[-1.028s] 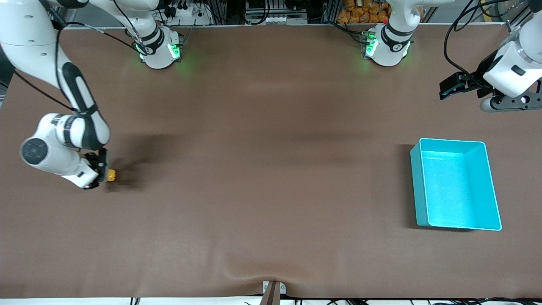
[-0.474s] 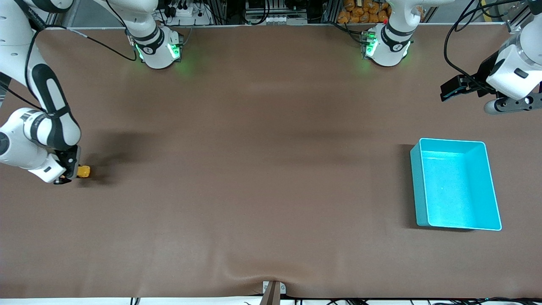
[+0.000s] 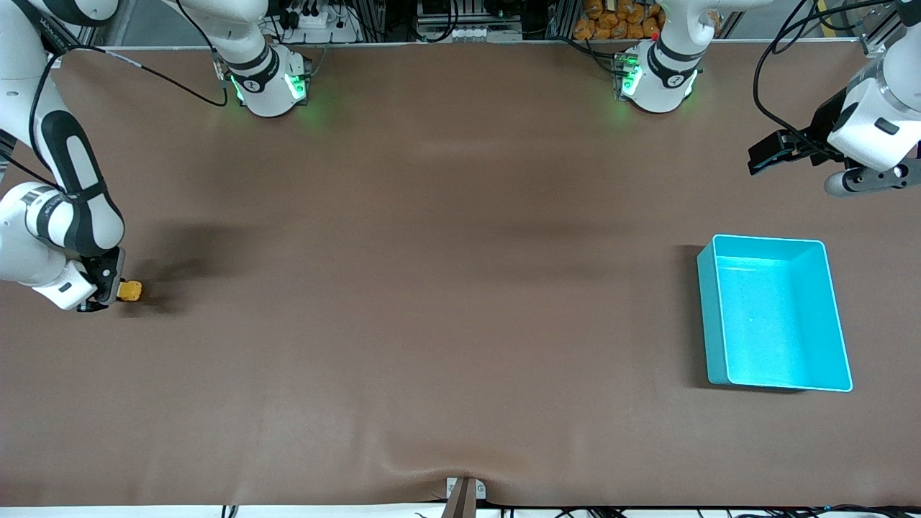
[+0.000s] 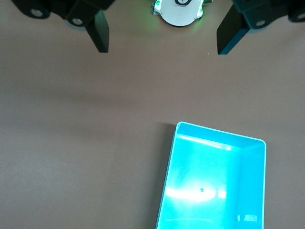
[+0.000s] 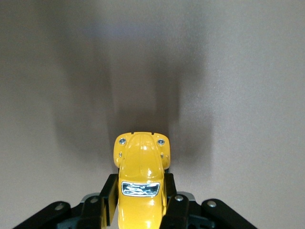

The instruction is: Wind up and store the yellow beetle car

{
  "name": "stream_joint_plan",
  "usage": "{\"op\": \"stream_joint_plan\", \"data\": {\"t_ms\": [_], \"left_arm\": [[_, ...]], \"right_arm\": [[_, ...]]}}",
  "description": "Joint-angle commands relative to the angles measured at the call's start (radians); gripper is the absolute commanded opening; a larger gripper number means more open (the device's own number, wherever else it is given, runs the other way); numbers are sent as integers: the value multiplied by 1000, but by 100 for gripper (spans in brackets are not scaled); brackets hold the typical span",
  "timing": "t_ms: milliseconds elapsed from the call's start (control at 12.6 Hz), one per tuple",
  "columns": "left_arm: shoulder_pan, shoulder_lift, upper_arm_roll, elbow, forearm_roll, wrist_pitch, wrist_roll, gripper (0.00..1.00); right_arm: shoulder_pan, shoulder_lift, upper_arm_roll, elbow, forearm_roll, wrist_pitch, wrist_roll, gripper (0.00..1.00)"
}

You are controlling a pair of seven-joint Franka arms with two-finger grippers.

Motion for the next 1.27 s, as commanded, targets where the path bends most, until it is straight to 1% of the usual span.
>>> {"op": "stream_joint_plan", "data": {"t_ms": [0, 158, 237, 316, 395, 474, 553, 712, 870, 1028, 1186], "left_arm": [[4, -5, -2, -11, -17, 17, -13, 100], [-3, -5, -2, -9, -17, 21, -13, 100], [-8, -5, -2, -11, -17, 21, -13, 100], [-9, -2, -2, -11, -17, 21, -13, 100], [-9, -2, -2, -11, -17, 21, -14, 100], [-6, -1, -2, -11, -17, 21, -14, 100], [-5, 7, -2, -11, -17, 22, -14, 100], [1, 21, -2, -9, -6, 36, -13, 100], [7, 24, 5, -6, -3, 34, -14, 100], [11, 22, 4, -9, -12, 30, -40, 100], [9, 51, 1, -9, -12, 33, -89, 100]], "right_arm": [[-45, 83, 8, 30, 7, -10, -19, 34], [-48, 89, 8, 49, 7, -19, -17, 42], [-50, 89, 8, 55, 8, -23, -16, 47], [-50, 89, 8, 63, 8, -24, -14, 50], [-50, 89, 10, 70, 10, -26, -11, 66], [-49, 89, 10, 86, 11, -41, -13, 95], [-44, 87, 13, 125, 11, -82, -13, 100], [-38, 89, 17, 251, 11, -237, -13, 100], [-44, 87, 22, 317, 13, -326, -14, 100], [-48, 87, 22, 325, 16, -335, -16, 100], [-48, 87, 22, 325, 56, -336, -17, 100]]}}
